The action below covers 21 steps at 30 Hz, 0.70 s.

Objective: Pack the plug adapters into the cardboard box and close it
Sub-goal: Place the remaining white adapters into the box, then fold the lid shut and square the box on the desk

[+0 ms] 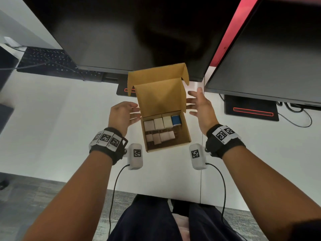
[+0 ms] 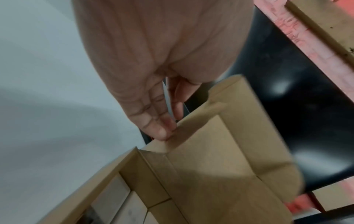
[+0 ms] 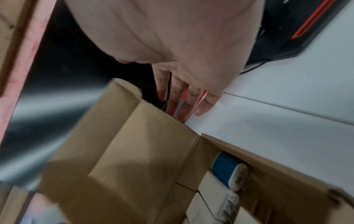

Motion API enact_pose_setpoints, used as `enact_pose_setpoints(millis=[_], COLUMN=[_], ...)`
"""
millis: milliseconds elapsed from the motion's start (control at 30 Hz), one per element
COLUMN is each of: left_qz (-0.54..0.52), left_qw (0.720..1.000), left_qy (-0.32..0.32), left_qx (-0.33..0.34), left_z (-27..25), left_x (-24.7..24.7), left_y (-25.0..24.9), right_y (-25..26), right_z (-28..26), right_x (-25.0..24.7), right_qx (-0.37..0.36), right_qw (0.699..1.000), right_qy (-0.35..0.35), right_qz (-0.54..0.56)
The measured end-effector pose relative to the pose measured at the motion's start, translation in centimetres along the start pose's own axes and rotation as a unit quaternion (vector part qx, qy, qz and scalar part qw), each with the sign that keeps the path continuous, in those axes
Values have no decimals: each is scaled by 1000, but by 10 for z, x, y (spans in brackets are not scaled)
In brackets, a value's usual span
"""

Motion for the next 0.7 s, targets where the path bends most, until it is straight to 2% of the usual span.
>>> enact_pose_setpoints(millis=[133, 267, 367, 500, 567, 700], left_qz=[37, 129, 237, 403, 404, 365], left_qw=[997, 985, 967, 910, 910, 926], left_qy=[24, 68, 90, 78, 67, 49], left_qx=[-67, -95, -33, 56, 70, 80], left_z=[-4, -6, -5, -9, -14, -15], left_x=[-5, -3, 2, 13, 20, 24], left_y=[16, 28, 35, 40, 44, 53], right_y=[-12, -32, -48, -78, -86, -109], right_z=[-12, -19, -20, -23, -28, -38], right_x=[-14, -22, -23, -20, -18, -19], right_qx=[45, 82, 46, 26, 29, 99], right_qw=[999, 994, 989, 971, 970, 968], right_qy=[-9, 52, 71, 80, 62, 47], right_qz=[15, -54, -123, -223, -231, -224])
Point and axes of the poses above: each hand's wrist, its own z-axis towards the middle knuckle, its own x-axis out of the palm, y = z × x, the point moved 5 cm from there along z, towards the middle knuckle, and after that the axes turned 1 degree about z, right-handed, at the moved point
